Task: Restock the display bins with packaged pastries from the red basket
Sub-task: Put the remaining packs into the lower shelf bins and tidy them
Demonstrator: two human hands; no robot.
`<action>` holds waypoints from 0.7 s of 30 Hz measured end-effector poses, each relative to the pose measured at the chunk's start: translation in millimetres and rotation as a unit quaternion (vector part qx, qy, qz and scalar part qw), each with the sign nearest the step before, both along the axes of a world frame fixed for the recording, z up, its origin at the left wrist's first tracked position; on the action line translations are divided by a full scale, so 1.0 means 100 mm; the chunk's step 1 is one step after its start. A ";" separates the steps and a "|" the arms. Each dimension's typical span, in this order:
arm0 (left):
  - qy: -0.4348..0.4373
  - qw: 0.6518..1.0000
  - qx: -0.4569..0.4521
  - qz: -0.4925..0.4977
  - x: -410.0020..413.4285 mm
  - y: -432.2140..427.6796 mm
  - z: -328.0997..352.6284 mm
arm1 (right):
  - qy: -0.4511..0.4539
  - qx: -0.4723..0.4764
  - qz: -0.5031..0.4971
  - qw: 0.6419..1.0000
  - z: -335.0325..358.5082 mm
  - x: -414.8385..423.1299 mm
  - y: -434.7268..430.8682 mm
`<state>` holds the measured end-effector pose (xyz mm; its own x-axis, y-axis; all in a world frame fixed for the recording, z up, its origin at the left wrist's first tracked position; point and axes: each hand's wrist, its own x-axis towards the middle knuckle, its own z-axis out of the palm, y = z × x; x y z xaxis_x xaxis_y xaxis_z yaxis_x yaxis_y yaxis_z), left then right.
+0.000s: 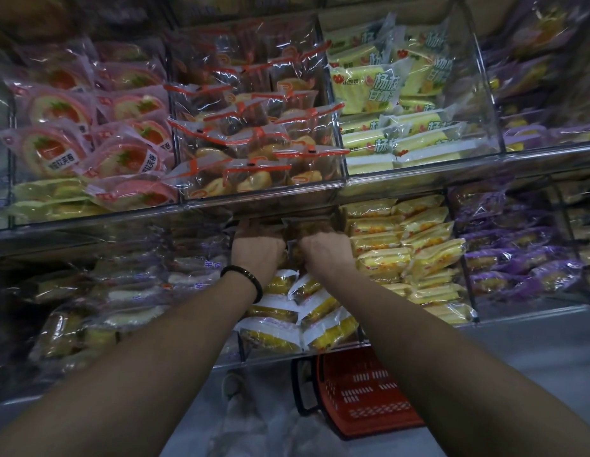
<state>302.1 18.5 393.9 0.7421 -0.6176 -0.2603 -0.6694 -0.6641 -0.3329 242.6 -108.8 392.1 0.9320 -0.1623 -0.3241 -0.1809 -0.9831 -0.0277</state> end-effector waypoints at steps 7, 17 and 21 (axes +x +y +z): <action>0.045 0.999 -0.023 0.008 0.09 0.03 -0.11 | 0.016 0.019 0.024 0.999 -0.02 0.02 0.01; 0.055 0.996 -0.065 0.026 0.03 0.10 0.09 | -0.005 0.054 0.102 0.993 0.20 -0.14 -0.32; 0.052 0.997 -0.036 -0.051 -0.11 0.24 0.21 | 0.047 0.026 0.163 0.985 0.22 -0.28 -0.21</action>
<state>291.3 42.6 415.0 0.6455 -0.7087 -0.2846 -0.7634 -0.6101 -0.2121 214.7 -129.8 414.3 0.8975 0.1597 -0.4112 0.1402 -0.9871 -0.0774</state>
